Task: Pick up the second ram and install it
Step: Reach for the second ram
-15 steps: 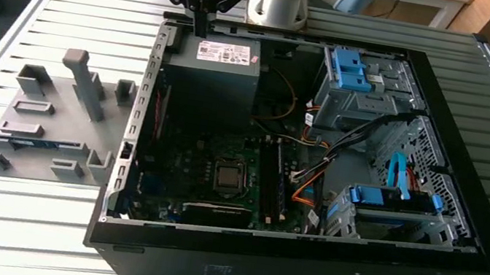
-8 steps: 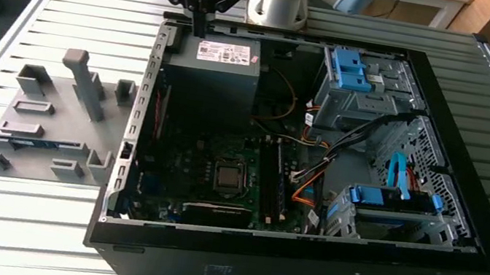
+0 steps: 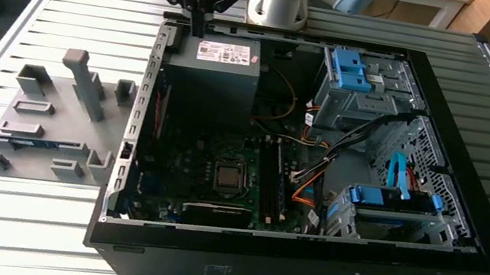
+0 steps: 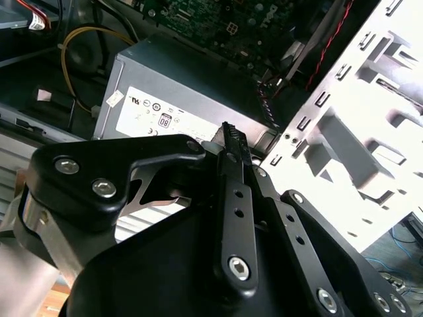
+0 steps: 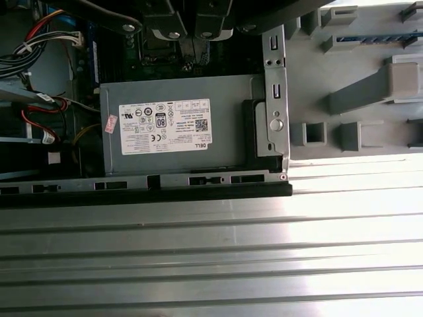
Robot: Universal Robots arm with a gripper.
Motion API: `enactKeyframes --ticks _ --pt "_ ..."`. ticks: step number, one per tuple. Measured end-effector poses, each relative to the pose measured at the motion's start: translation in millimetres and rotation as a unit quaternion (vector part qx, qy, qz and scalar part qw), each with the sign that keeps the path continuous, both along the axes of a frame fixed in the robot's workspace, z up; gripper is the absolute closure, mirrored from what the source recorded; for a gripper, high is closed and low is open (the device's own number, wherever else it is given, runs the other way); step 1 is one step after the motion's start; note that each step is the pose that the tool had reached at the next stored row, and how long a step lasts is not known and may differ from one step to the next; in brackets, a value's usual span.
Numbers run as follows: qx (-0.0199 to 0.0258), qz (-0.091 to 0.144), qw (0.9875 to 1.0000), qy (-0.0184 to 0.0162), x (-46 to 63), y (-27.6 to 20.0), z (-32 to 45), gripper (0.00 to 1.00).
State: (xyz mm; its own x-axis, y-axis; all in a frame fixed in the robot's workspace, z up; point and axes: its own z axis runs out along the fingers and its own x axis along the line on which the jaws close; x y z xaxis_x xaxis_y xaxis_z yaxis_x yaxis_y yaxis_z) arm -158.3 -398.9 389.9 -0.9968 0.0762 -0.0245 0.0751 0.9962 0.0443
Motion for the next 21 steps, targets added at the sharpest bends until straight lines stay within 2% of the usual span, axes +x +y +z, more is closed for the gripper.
enactKeyframes --ticks 21 --pt "0.0000 0.000 1.0000 0.0000 -4.2 0.0 -1.4 0.90"
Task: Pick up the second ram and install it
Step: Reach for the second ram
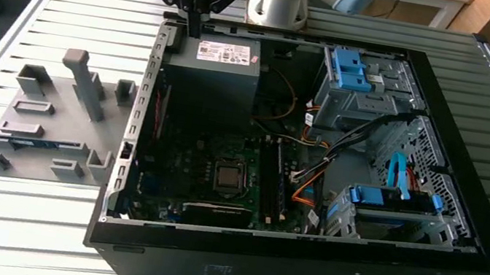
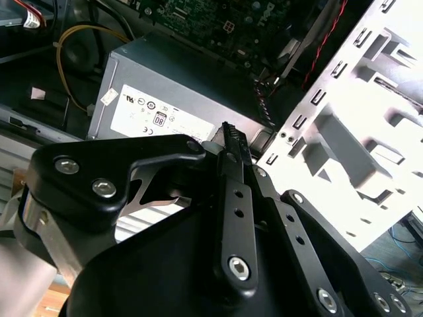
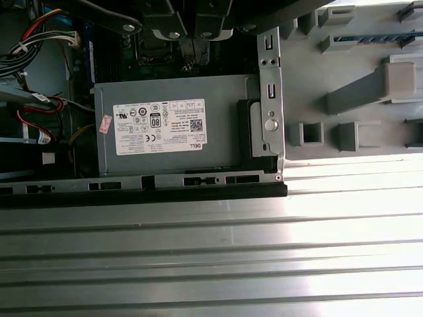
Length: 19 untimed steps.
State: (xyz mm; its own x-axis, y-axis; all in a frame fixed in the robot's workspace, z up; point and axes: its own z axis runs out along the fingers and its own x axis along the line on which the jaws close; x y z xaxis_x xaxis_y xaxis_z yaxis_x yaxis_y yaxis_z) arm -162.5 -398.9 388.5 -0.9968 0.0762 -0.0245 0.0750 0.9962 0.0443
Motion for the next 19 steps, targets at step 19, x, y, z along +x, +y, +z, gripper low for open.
enactKeyframes --ticks 19 --pt "0.0001 0.000 1.0000 0.0000 -4.2 0.0 -1.0 0.90"
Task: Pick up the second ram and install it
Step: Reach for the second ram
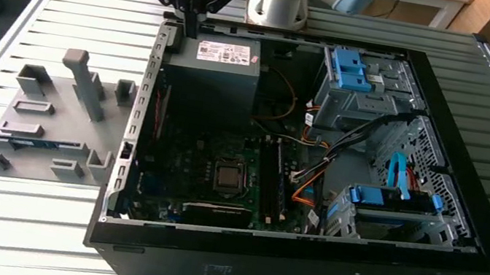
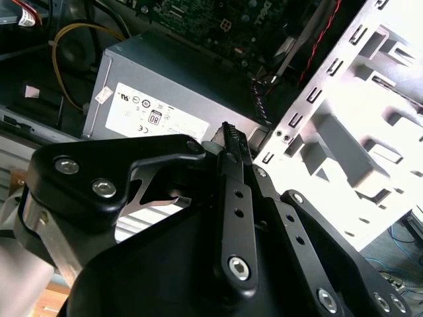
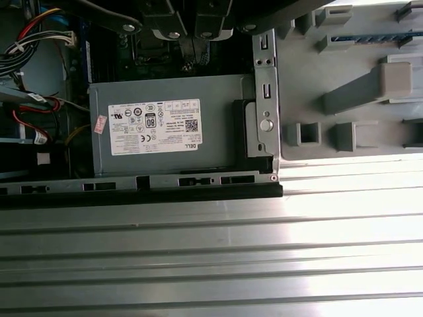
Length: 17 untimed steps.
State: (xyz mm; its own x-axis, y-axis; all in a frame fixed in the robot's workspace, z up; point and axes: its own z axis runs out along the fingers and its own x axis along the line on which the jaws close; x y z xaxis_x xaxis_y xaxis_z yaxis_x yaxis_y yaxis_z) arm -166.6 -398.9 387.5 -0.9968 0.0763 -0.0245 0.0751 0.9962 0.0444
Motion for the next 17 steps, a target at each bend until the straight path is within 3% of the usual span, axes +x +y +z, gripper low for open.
enactKeyframes --ticks 17 --pt "0.0000 0.000 1.0000 0.0000 -7.7 0.0 -1.2 0.90"
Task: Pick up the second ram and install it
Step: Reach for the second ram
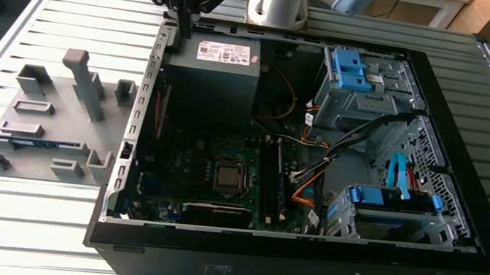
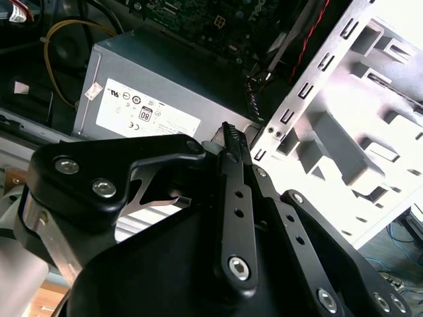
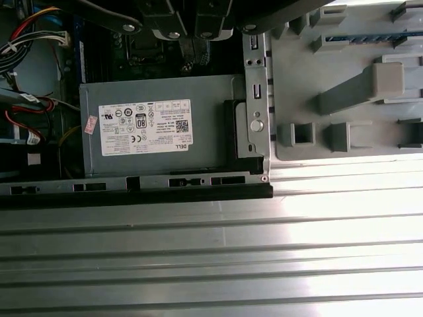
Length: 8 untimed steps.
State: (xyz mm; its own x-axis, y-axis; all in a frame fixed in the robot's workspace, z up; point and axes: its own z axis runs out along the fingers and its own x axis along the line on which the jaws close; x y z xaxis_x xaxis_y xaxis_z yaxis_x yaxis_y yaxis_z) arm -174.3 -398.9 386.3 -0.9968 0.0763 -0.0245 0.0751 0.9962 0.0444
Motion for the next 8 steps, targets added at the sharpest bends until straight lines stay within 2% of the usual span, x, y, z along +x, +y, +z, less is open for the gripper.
enactKeyframes --ticks 8 --pt "0.0000 0.000 1.0000 0.0000 -0.9 0.0 -0.1 0.90"
